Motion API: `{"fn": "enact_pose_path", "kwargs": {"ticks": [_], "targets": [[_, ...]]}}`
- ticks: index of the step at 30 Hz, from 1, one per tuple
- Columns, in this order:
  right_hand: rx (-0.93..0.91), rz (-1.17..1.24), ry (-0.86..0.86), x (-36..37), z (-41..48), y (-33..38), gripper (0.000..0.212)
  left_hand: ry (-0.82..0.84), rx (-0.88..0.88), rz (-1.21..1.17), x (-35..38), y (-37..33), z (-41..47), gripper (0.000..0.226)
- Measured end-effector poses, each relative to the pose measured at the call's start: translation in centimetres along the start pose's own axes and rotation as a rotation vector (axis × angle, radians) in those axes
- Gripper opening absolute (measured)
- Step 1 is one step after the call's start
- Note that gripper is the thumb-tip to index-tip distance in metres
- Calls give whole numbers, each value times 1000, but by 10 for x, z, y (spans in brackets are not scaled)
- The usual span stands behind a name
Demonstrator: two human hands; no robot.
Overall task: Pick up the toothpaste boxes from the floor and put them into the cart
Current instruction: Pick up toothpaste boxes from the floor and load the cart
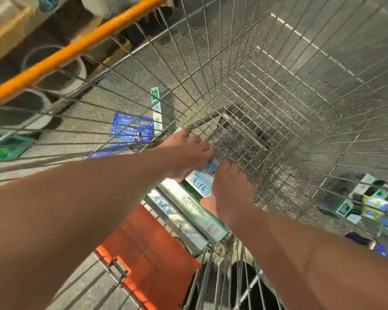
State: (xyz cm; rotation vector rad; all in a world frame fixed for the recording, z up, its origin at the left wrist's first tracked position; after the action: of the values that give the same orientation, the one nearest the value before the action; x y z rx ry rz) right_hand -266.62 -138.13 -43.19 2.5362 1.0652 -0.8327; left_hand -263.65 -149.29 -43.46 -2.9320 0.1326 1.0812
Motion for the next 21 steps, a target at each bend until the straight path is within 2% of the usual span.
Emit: {"fn": "enact_pose_path", "kwargs": {"ticks": [2, 6, 10, 15, 21], "targets": [[-8, -18, -2, 3, 2, 0, 78, 17, 1, -16, 3, 0, 2, 81], [-64, -74, 44, 7, 2, 3, 99, 21, 40, -28, 4, 0, 3, 93], [-137, -127, 47, 5, -5, 5, 105, 68, 58, -66, 7, 2, 1, 108], [-174, -123, 26, 6, -8, 4, 97, 105, 61, -90, 12, -2, -1, 107], [-193, -120, 40, 4, -10, 5, 83, 100, 25, -77, 14, -6, -2, 118]]}}
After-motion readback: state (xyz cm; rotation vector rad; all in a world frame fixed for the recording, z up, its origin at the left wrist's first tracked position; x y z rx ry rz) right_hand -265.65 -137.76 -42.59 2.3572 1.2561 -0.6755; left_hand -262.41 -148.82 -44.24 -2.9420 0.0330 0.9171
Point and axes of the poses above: each hand's wrist, its own z-axis towards the middle knuckle, its own x-axis out of the palm, y = z × x, the point moved 8 cm from there along z, towards the middle knuckle, and after that the axes turned 12 degrees about y, right-handed, at the moved point
